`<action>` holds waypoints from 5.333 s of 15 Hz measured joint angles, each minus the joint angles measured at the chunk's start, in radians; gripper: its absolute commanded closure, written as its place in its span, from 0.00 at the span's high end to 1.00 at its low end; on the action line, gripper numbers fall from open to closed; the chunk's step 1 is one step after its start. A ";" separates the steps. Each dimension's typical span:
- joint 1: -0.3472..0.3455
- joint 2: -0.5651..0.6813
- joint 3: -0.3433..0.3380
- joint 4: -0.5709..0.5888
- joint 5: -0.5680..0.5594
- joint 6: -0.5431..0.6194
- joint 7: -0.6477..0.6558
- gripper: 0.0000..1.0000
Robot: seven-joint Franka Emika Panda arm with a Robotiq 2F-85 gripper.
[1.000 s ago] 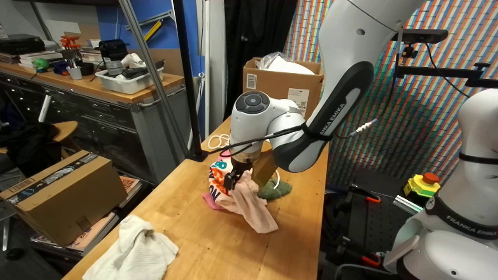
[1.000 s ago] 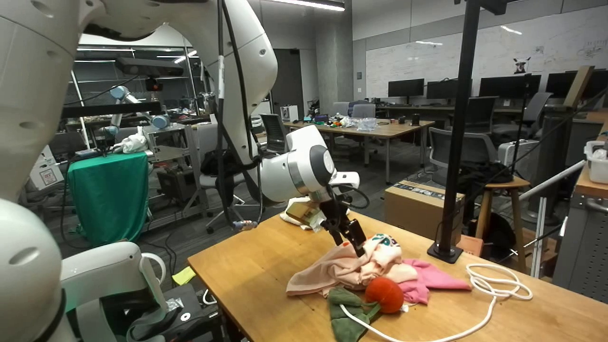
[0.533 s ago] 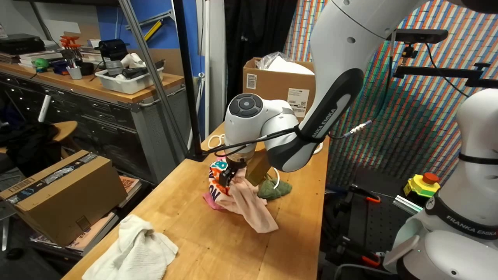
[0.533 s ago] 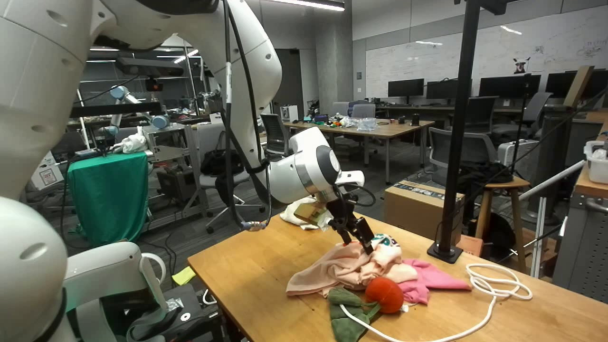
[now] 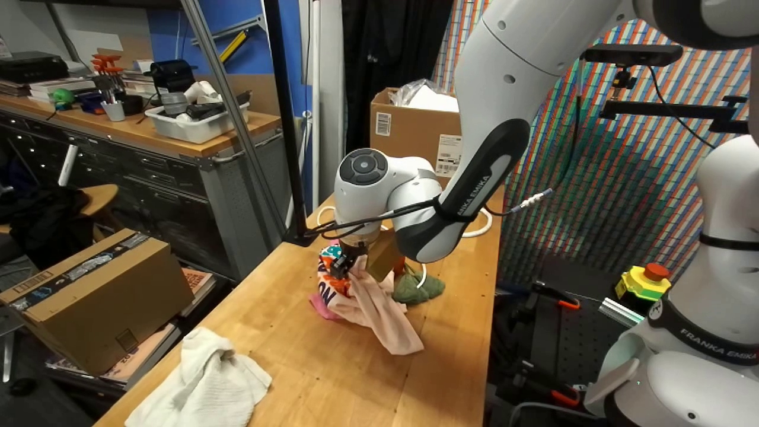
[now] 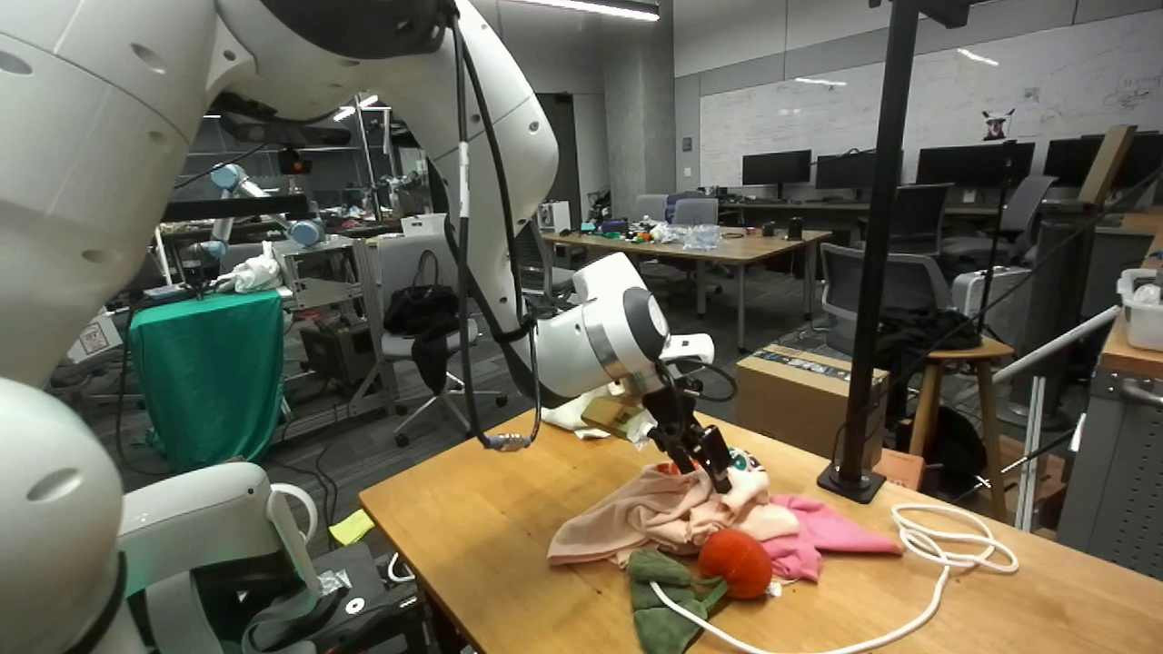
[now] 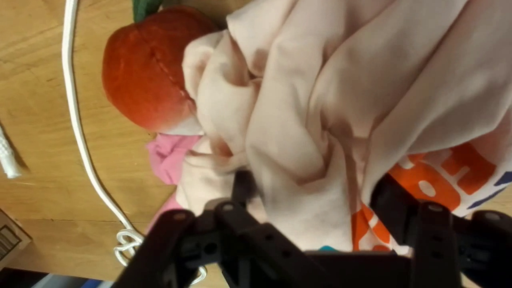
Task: Move the white towel to the right front corner, then move it to the left back corner, then move the rope to the right back corner, then move the peach shirt to the left front corner, then move the pink shirt away from you, then move the turnip plushie closer to you
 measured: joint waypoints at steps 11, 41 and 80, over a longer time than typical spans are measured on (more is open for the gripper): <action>-0.062 -0.039 0.086 0.036 0.002 -0.193 -0.044 0.06; -0.190 -0.450 0.601 0.101 0.300 -0.825 -0.721 0.06; -0.180 -0.150 0.647 0.116 0.836 -0.782 -0.741 1.00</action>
